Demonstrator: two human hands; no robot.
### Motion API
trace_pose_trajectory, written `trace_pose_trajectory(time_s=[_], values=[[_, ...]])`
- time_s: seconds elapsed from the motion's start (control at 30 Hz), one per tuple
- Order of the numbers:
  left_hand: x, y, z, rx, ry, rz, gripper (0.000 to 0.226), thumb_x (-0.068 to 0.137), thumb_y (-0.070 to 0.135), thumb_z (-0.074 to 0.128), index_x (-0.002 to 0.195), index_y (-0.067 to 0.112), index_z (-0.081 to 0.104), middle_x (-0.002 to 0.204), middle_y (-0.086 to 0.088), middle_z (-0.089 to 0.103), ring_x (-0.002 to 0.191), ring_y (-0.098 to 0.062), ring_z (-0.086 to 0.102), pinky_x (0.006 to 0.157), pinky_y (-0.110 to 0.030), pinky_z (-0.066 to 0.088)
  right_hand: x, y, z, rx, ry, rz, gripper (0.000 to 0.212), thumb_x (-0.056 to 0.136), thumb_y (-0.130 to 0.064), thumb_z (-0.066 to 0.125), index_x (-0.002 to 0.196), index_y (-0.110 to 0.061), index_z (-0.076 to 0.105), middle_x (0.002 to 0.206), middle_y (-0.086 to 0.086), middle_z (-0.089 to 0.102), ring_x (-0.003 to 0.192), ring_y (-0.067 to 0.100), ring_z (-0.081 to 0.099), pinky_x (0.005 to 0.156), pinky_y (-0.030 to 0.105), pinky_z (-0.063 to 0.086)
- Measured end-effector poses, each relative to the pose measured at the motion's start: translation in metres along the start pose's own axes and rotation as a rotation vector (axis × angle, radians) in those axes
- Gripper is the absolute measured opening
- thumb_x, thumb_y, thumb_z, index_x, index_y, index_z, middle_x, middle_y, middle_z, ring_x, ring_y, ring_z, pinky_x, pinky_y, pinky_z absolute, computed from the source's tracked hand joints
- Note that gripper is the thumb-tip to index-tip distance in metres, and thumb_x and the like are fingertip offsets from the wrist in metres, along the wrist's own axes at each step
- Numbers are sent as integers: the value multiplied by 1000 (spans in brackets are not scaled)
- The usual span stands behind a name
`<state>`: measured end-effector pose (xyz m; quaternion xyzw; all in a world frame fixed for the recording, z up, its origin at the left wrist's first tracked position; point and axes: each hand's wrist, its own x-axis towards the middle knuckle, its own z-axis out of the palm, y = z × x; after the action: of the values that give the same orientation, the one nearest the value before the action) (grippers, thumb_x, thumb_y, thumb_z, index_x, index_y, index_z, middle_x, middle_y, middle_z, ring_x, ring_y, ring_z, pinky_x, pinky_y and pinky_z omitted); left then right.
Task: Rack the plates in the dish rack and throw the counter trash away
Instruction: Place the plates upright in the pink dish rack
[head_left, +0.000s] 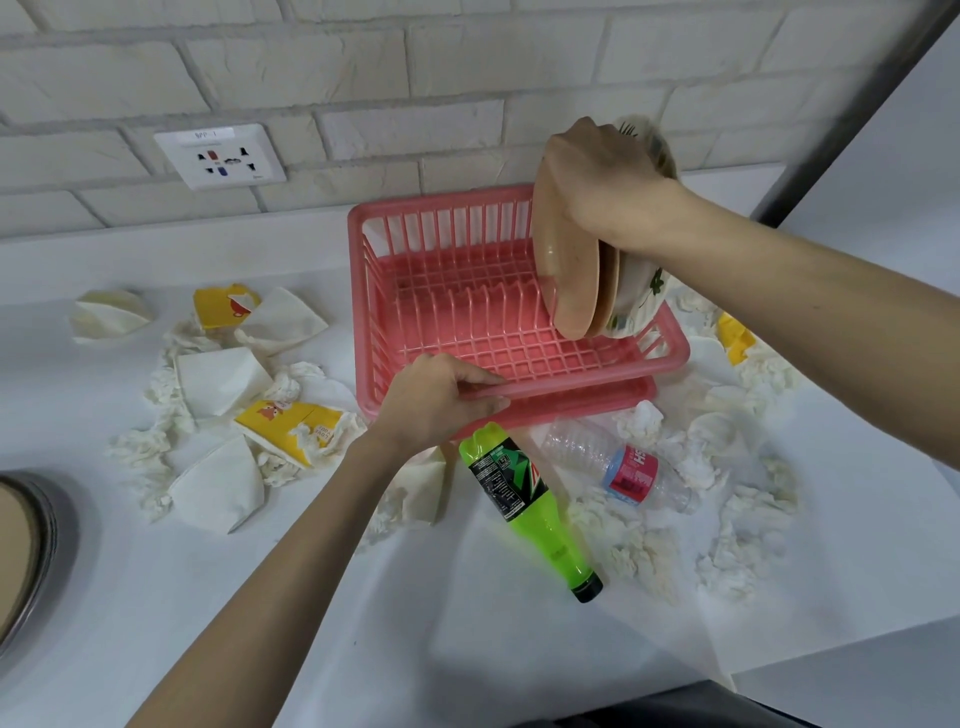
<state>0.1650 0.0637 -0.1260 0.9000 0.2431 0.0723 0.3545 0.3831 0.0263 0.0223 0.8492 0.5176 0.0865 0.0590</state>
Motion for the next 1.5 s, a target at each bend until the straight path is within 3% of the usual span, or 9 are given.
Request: trace_pose_trajectory(time_s=[0.17, 0.37, 0.53, 0.7, 0.77, 0.9, 1.07, 1.3, 1.5], values=[[-3, 2, -3, -36, 4, 23, 26, 82, 46, 75, 106, 36, 76, 101, 21, 74, 91, 5, 67, 84, -31, 57, -12, -1, -14, -12, 57, 22, 23, 84, 14, 52, 104, 4, 57, 100, 23, 51, 87, 39, 54, 66, 37, 36], [-14, 6, -16, -251, 136, 59, 14, 88, 18, 74, 101, 20, 78, 96, 10, 76, 87, 2, 68, 79, -13, 50, -53, -13, -15, -16, 142, -59, 22, 80, -3, 55, 102, 1, 57, 99, 22, 57, 86, 39, 58, 61, 36, 34], [-38, -3, -38, -339, 299, 56, 17, 90, 9, 70, 92, 23, 78, 79, 6, 74, 69, -1, 63, 67, -15, 49, -87, -51, -10, 134, 61, -110, 17, 91, -17, 55, 102, -8, 65, 97, 14, 61, 87, 36, 62, 63, 37, 44], [-73, -28, -65, -391, 356, 22, 14, 90, 15, 66, 93, 21, 78, 72, -7, 70, 68, -25, 65, 66, -34, 53, -110, -109, 0, 282, -1, -222, 18, 92, -25, 52, 102, -22, 67, 93, 6, 66, 88, 33, 65, 68, 35, 44], [-92, -41, -77, -380, 376, -15, 18, 90, 10, 66, 93, 22, 78, 69, -8, 66, 60, -22, 59, 62, -28, 50, -115, -136, 5, 321, -29, -286, 16, 92, -25, 51, 96, -22, 66, 86, 2, 65, 85, 30, 64, 64, 31, 38], [-140, -70, -101, -365, 426, -67, 18, 91, 5, 66, 96, 18, 78, 72, -7, 65, 62, -13, 55, 63, -14, 42, -124, -195, 15, 414, -97, -421, 12, 90, -28, 50, 88, -24, 62, 83, 2, 66, 84, 31, 62, 63, 36, 46], [-207, -119, -131, -342, 497, -182, 22, 91, 3, 65, 95, 21, 77, 76, 0, 69, 69, -13, 59, 63, -14, 45, -135, -278, 24, 499, -174, -510, 16, 91, -31, 47, 87, -23, 61, 84, 0, 65, 85, 27, 59, 62, 32, 38], [-287, -196, -167, -182, 578, -331, 22, 91, 8, 66, 96, 27, 75, 83, 12, 71, 75, -8, 63, 65, -15, 47, -159, -382, 38, 653, -339, -521, 33, 93, -31, 51, 62, -23, 42, 65, -2, 49, 71, 26, 54, 58, 31, 34], [-340, -266, -199, -68, 606, -467, 13, 93, 22, 67, 100, 32, 71, 87, 16, 66, 83, -3, 59, 69, -17, 44, -169, -443, 57, 771, -413, -439, 30, 95, -35, 50, 74, -15, 58, 62, -2, 56, 64, 19, 54, 52, 29, 33]])
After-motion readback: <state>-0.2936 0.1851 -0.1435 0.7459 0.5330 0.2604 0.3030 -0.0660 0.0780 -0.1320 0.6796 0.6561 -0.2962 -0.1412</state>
